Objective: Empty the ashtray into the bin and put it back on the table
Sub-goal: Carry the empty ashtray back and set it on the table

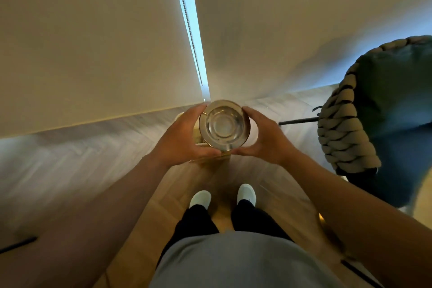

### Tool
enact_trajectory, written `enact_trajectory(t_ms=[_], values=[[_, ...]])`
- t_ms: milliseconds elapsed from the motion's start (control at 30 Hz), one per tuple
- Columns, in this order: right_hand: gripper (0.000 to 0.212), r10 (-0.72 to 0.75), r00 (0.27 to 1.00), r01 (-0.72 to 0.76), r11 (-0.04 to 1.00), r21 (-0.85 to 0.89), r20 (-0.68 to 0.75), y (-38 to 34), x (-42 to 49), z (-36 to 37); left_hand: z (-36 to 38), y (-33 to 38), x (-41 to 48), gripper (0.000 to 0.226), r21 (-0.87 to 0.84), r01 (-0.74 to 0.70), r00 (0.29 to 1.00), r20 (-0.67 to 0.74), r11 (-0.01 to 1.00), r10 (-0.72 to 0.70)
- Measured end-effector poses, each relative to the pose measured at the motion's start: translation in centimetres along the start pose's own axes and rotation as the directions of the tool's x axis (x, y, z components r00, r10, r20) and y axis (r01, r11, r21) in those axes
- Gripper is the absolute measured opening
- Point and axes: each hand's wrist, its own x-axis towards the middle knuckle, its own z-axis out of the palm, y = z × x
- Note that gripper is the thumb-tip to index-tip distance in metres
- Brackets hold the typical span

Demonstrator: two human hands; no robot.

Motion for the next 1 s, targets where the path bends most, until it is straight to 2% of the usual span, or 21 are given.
enact_trajectory(t_ms=[100, 300, 433, 567, 733, 867, 1000], values=[[0.101, 0.026, 0.999, -0.026, 1.0, -0.004, -0.047, -2.3, -1.4, -0.3, -1.6, 1.2, -0.8, 0.123, 0.068, -0.003, 0.999, 0.044, 0.998, 0.0], [0.103, 0.136, 0.979, -0.133, 0.991, 0.032, -0.15, -6.6, -5.5, 1.2, -3.2, 1.6, -3.3, 0.114, 0.092, -0.183, 0.979, 0.113, 0.979, 0.172], [0.114, 0.291, 0.929, -0.291, 0.956, 0.034, -0.227, -8.4, -9.3, 4.2, -3.6, 0.6, -5.0, 0.114, 0.088, -0.334, 0.928, 0.204, 0.939, 0.311], [0.112, 0.316, 0.894, -0.317, 0.947, 0.052, -0.319, -10.0, -13.4, 7.3, -3.1, -0.1, -6.6, 0.116, 0.079, -0.439, 0.863, 0.315, 0.895, 0.395], [0.109, 0.367, 0.793, -0.377, 0.923, 0.082, -0.487, -11.5, -18.6, 10.9, -1.5, 0.6, -7.7, 0.115, 0.026, -0.574, 0.735, 0.456, 0.819, 0.501], [0.107, 0.386, 0.672, -0.397, 0.908, 0.133, -0.632, -13.2, -23.4, 13.3, 0.4, 2.5, -8.5, 0.115, -0.043, -0.686, 0.578, 0.573, 0.726, 0.58], [0.104, 0.386, 0.52, -0.421, 0.892, 0.164, -0.762, -15.2, -27.9, 15.2, 2.9, 5.3, -9.9, 0.111, -0.144, -0.768, 0.42, 0.622, 0.624, 0.661]])
